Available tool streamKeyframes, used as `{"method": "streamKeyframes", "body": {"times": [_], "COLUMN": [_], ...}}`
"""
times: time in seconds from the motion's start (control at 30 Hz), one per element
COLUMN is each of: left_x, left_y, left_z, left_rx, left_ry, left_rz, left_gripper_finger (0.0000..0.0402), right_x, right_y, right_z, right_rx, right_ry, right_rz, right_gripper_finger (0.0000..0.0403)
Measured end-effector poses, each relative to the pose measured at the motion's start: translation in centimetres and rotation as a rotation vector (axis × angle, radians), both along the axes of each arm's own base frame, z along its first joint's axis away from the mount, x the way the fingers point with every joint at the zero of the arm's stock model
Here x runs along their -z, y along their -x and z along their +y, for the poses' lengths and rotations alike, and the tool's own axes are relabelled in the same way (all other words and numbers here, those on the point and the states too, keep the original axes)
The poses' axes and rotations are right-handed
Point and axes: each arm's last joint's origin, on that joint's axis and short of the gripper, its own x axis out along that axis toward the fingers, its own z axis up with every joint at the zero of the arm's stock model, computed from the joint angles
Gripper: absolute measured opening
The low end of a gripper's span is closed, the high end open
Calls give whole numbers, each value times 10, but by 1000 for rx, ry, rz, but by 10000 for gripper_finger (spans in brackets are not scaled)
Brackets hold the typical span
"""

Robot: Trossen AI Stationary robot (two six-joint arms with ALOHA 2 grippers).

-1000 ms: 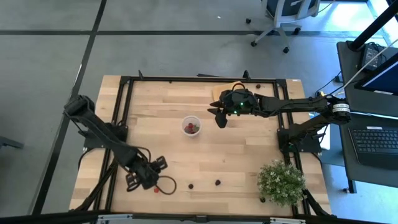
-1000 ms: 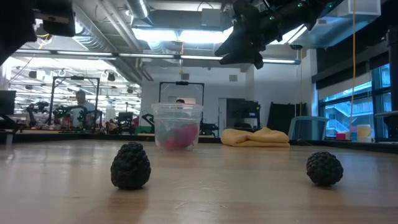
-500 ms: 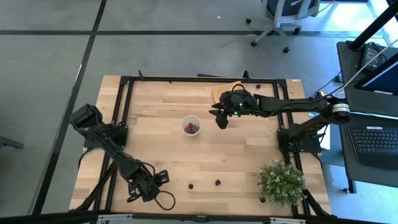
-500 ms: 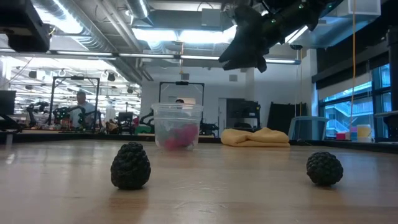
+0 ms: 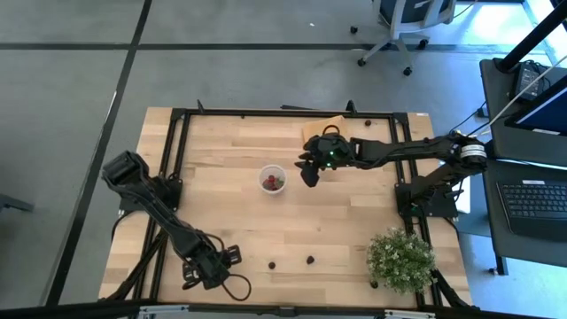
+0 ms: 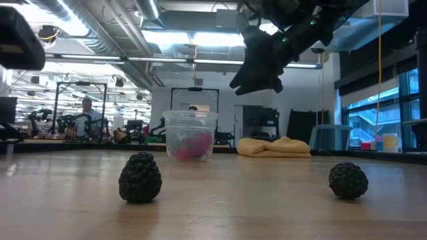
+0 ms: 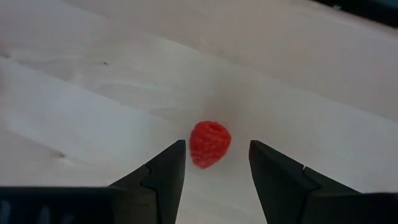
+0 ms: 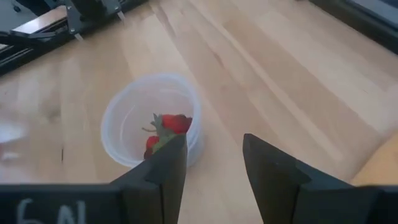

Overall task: Pick and placing Produce into tupperware
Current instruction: Put the red raspberry into the transparent container

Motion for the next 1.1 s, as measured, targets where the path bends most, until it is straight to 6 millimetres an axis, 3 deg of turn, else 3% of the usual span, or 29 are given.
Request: {"method": "streamKeyframes", "body": {"times": [0.47, 0.7, 0.93, 1.1], "left_x": [9, 9, 11, 16], "left_y": [-6, -8, -10, -12], "left_z": [11, 11, 9, 7], "left_rx": [-36, -47, -64, -66], "left_ry": [-6, 6, 26, 33], "left_rz": [23, 18, 5, 11], "left_gripper_finger": [170, 170, 170, 170], "right_x": [-9, -25, -63, -55], "right_y": [-6, -8, 31, 62], "right_z": [1, 19, 57, 90], "right_rx": [-29, -95, -133, -154], "right_ry": [53, 88, 158, 130], "right_rz": [-101, -208, -197, -270], "right_gripper_finger": [161, 161, 161, 161]}}
